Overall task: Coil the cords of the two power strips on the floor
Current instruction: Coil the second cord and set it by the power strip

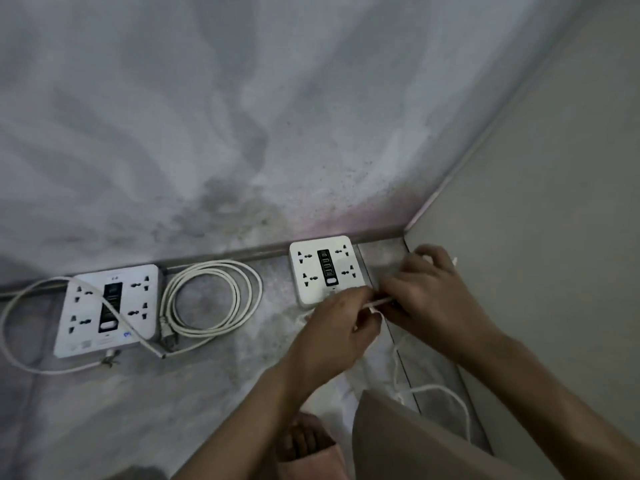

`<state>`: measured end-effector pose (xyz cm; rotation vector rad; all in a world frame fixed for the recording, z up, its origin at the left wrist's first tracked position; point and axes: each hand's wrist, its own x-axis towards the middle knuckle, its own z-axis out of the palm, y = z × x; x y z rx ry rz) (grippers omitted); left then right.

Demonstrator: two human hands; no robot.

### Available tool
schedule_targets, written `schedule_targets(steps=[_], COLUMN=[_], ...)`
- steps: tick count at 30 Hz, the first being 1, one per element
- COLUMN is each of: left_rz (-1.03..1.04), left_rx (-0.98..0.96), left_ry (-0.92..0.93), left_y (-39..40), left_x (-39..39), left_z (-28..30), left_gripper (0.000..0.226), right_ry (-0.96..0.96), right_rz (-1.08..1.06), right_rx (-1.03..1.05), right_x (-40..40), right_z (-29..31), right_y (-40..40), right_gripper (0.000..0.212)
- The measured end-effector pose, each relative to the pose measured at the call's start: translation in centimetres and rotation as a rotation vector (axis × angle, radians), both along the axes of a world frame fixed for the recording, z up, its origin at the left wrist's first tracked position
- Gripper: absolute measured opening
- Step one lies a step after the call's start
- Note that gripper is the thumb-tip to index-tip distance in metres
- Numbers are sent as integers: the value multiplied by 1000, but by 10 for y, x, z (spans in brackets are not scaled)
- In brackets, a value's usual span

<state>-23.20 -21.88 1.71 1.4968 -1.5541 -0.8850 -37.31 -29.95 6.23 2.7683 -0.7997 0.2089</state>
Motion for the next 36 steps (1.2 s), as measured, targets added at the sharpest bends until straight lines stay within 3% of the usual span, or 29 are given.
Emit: schedule_targets(steps=[2, 4, 6, 7, 9, 10, 13, 17, 21, 22, 25, 26, 29, 33, 36], left_rz=[28, 125, 238, 292, 380, 421, 498, 371, 117, 81, 103, 148, 288, 452, 625], left_rx=[-73, -135, -138, -123, -91, -74, 50, 201, -38, -95, -196, -228, -220, -182, -94], left_ry=[-23, 43, 88, 112, 148, 140, 75, -271, -430, -451, -496, -514, -486, -393, -255], left_y=[-3, -4, -3, -2, 3, 7, 22, 44, 49, 47, 43, 44, 49, 61, 70], left_x=[7, 19, 36, 45, 64, 74, 104, 115, 98, 93, 89, 93, 115, 141, 169], left_z=[7, 12, 15, 16, 14, 12, -2, 1, 50, 66, 109, 121, 145, 171, 178], left_gripper=[20, 24, 26, 26, 24, 20, 17, 33, 70, 68, 27, 24, 26, 21, 27], right_ry=[-105, -203, -402, -525, -600, -553, -460, -358, -151, -138, -110, -102, -127, -237, -144], right_rz=[-110, -339, -539, -634, -728, -697, -529, -346, -136, -70, 113, 128, 86, 46, -10], right_rx=[-61, 0, 303, 514, 860, 956, 1209, 930, 705, 649, 526, 523, 770, 1509, 1641], right_x=[5, 3, -3, -5, -13, -15, -19, -11, 29, 41, 74, 84, 100, 95, 72], right_z=[4, -8, -24, -27, -36, -39, -36, -2, 58, 73, 115, 130, 165, 175, 153], right_y=[0, 0, 5, 10, 22, 28, 45, 41, 32, 30, 26, 25, 24, 25, 27], right_gripper=[20, 48, 64, 55, 14, 4, 22, 27, 31, 34, 34, 30, 20, 27, 38])
